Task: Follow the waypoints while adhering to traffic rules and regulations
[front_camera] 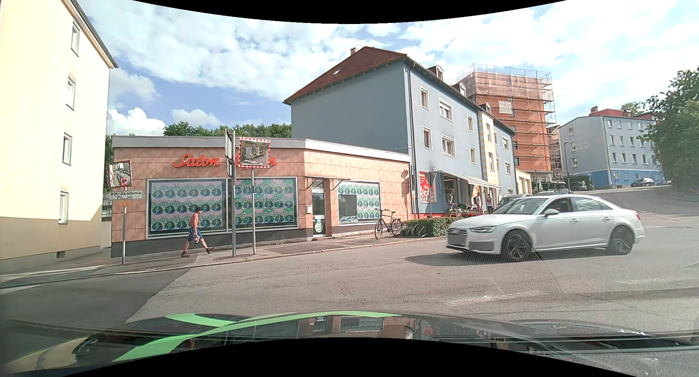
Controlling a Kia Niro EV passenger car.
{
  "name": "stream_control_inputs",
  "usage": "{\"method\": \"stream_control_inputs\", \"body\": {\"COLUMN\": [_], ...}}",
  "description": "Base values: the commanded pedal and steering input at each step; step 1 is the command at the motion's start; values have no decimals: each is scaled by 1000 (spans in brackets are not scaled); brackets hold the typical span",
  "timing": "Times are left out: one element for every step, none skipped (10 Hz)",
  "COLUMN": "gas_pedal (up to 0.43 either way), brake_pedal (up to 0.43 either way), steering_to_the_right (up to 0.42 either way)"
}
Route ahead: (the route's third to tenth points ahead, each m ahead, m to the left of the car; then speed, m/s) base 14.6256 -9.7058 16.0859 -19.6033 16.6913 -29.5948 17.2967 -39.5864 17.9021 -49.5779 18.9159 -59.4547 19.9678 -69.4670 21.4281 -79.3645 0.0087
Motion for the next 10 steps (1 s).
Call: {"method": "stream_control_inputs", "body": {"gas_pedal": [197,197,209,209,209,209,209,209,209,209], "brake_pedal": [201,201,201,201,195,195,195,189,165,152], "steering_to_the_right": [273,273,273,273,273,273,273,273,273,273]}}
